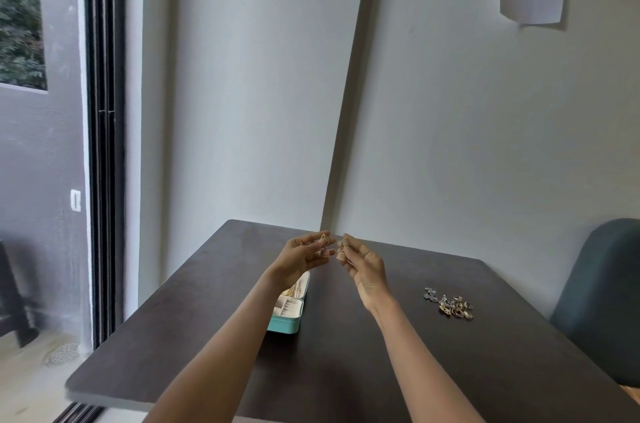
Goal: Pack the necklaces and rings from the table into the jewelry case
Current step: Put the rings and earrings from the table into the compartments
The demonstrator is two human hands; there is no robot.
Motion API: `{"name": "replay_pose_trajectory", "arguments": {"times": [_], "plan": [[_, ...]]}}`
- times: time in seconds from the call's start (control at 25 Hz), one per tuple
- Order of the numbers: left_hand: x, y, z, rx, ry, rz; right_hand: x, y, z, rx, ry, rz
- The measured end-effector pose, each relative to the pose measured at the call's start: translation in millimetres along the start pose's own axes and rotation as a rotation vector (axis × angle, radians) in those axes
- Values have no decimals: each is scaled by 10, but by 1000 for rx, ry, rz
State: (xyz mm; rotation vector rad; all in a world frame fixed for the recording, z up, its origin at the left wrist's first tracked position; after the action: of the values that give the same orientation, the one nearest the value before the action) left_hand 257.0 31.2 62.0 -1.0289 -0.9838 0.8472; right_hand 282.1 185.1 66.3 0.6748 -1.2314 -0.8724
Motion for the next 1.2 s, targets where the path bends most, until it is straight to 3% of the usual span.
{"name": "replay_pose_trajectory", "arguments": {"times": [0.28, 0.48, 0.72, 0.88, 1.2], "plan": [[-241, -78, -169, -83, 58, 220, 278, -123, -82, 82, -30, -36], [-540, -128, -376, -157, -6, 547, 589, -442, -286, 180, -126, -188], [-702, -225, -493, -369, -96, 871, 671, -796, -370, 245, -252, -242], [-726, -172, -522, -497, -60, 1028, 666, -920, -402, 197, -247, -427], [-632, -74, -548, -604, 17, 1301, 575, -1001, -456, 256, -213, -514]]}}
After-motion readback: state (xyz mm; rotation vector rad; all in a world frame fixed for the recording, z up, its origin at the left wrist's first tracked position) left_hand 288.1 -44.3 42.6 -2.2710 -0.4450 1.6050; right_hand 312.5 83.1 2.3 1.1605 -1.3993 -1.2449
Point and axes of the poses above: each hand's wrist, its own z-axis towards the middle knuckle, its own x-axis out of the palm, y = z × x, the point moved 1 cm from there along z, towards the middle knuckle, and after that the axes turned 8 degrees about z, right-handed, at the moved point
